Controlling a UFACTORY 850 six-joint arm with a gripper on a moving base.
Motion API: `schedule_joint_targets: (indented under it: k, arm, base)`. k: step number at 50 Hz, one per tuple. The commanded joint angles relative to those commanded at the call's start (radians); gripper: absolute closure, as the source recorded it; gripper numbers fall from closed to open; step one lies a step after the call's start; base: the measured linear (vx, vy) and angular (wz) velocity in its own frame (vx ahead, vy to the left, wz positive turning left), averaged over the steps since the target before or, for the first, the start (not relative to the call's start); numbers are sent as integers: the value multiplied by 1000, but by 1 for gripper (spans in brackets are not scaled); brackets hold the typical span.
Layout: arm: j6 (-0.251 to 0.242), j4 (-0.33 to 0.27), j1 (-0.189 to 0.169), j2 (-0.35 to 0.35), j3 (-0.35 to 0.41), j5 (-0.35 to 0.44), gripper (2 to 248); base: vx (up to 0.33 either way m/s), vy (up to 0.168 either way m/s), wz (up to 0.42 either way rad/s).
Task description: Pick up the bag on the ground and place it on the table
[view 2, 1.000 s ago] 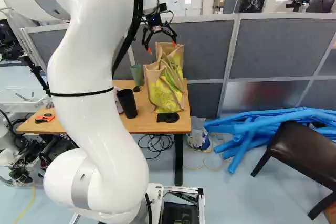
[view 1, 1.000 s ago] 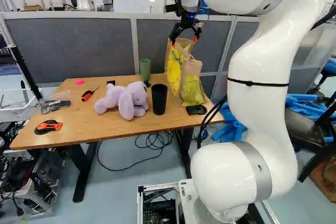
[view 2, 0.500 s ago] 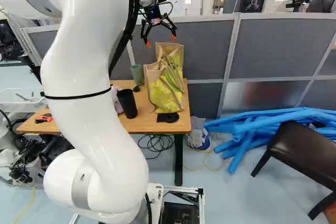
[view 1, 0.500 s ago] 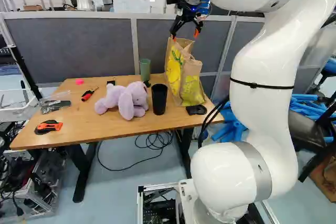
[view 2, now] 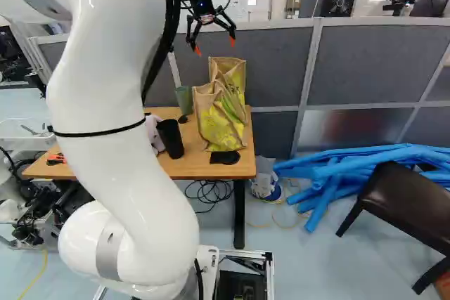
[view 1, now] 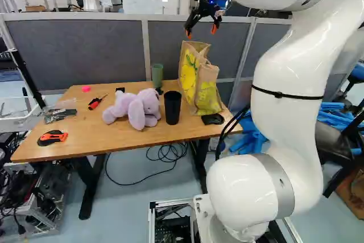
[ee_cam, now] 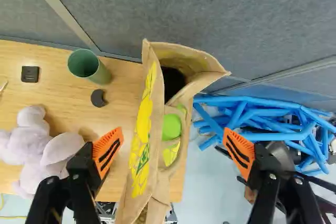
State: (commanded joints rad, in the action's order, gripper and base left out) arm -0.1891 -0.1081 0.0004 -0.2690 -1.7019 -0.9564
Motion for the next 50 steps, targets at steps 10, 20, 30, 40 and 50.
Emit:
schedule_joint_targets:
  k: [10,20,30,40,50]
  arm:
    - [0,0,0,0,0,0,3]
    - [0,0,0,0,0,0,3]
    - [0,0,0,0,0,0,3]
    - [0,0,0,0,0,0,3]
    - [0,0,0,0,0,0,3]
  base:
    - [0,0,0]
    - [0,0,0]
    - [0,0,0]
    - [-36,-1,0]
    - [-51,-1,1]
